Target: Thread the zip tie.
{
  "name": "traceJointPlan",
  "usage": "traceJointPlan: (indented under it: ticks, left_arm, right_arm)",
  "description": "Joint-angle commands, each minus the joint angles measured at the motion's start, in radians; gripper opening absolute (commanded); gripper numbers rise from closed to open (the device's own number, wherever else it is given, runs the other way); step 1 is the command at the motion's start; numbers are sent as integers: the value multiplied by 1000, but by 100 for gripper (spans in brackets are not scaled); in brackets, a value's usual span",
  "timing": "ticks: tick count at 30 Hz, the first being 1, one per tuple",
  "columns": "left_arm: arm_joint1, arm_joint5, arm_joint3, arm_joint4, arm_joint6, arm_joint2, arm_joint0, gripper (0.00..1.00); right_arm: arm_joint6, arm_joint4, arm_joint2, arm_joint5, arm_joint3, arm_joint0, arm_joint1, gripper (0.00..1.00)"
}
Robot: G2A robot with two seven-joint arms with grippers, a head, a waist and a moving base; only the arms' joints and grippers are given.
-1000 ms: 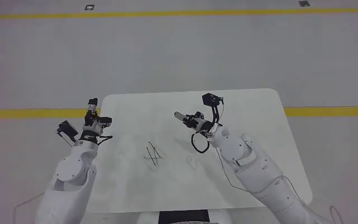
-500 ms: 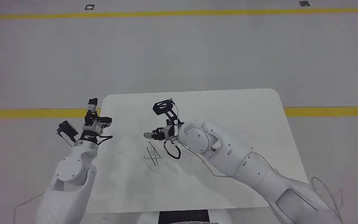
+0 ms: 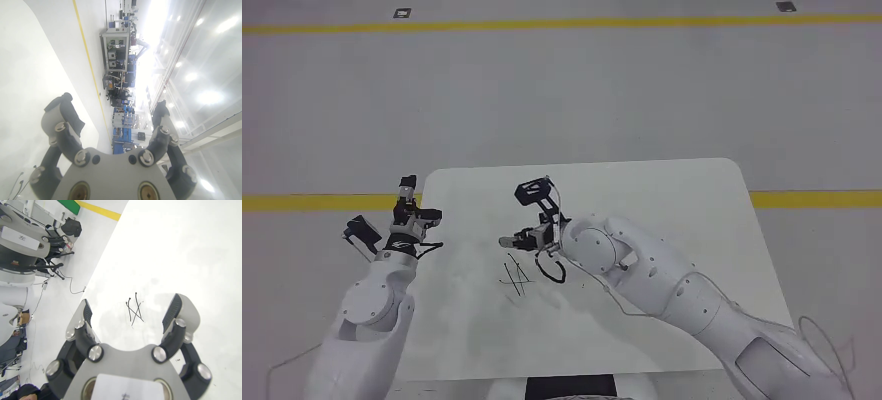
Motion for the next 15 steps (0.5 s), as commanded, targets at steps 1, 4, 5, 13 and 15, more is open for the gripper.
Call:
traceJointPlan:
  ticks: [1, 4, 5, 13, 15]
  left_arm:
    - [0, 0, 0, 0, 0, 0, 0, 100]
    - [0, 0, 0, 0, 0, 0, 0, 100]
    - [0, 0, 0, 0, 0, 0, 0, 100]
    - [0, 0, 0, 0, 0, 0, 0, 100]
    - [0, 0, 0, 0, 0, 0, 0, 100]
  right_arm:
    - [87, -23, -17, -19, -7, 26, -5, 100]
    - [175, -32, -54, -30, 4, 71, -24, 100]
    - [194, -28, -69, -36, 12, 84, -32, 100]
    - [405, 126, -193, -67, 211, 190, -134, 100]
    - [405, 126, -193, -67, 211, 190, -134, 100]
